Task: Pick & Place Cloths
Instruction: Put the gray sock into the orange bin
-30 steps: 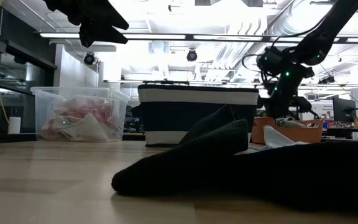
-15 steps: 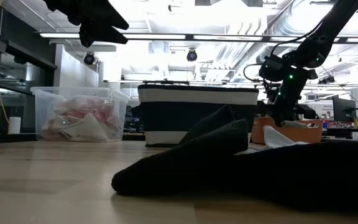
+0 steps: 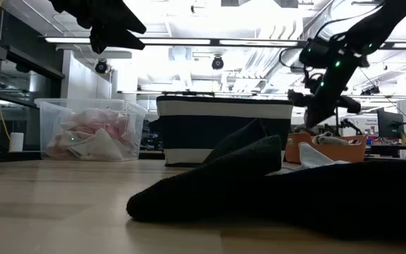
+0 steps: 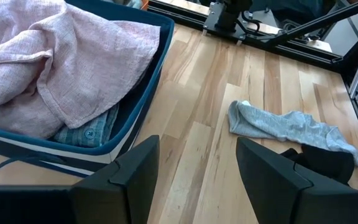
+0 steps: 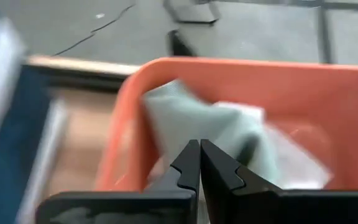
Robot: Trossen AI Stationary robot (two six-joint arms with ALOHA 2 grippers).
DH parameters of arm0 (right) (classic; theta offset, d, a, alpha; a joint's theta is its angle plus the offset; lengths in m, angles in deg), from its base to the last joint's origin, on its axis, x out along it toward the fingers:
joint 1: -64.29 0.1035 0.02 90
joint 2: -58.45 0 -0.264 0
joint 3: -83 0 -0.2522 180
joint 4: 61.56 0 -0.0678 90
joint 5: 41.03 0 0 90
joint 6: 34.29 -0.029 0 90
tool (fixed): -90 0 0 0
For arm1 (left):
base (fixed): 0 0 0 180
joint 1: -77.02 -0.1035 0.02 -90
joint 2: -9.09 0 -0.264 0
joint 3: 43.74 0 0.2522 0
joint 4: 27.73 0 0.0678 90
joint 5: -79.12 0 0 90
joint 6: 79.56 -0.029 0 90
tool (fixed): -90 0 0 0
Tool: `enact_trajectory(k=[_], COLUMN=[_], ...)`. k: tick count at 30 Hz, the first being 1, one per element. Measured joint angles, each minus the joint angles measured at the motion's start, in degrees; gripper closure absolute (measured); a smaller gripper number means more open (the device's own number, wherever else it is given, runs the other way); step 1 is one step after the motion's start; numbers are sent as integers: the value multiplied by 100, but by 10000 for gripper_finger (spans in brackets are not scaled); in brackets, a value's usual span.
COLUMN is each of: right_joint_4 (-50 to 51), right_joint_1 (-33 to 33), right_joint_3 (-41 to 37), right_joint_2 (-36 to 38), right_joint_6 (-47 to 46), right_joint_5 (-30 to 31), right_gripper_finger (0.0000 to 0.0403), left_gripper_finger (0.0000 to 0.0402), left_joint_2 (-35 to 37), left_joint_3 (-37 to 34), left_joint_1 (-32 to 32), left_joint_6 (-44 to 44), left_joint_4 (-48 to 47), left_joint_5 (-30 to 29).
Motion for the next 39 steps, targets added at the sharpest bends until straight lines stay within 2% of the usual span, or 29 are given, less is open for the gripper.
enact_trajectory(k=[4,10,16,20,25,29,36,39], right_joint_4=[531,1410,2166,2531,2603,2482,2199,1944], right_joint_1=[330,1110,2147,3092,4355,5212,6166,6479], right_joint_3=[0,0,0,0,0,0,-2,-2], right_joint_2=[459,912,1233,1347,1364,1319,1123,918], right_joint_6=[155,162,152,156,258,482,734,916], right_joint_5=[-568,-664,-1214,-1448,-1614,-1522,-1532,-1577], right_gripper_finger=[400,400,400,400,400,400,398,378], left_gripper_finger=[195,195,195,195,195,195,195,195], left_joint_2=[0,-1,0,0,0,0,0,0], left_joint_3=[0,0,0,0,0,0,0,0], left_joint_1=[1,0,2,2,0,0,0,0], left_joint_6=[0,0,-50,-136,-140,-140,-149,-149], left_joint_4=[2,11,0,2,4,16,33,41], left_joint_5=[0,0,22,36,37,39,44,44])
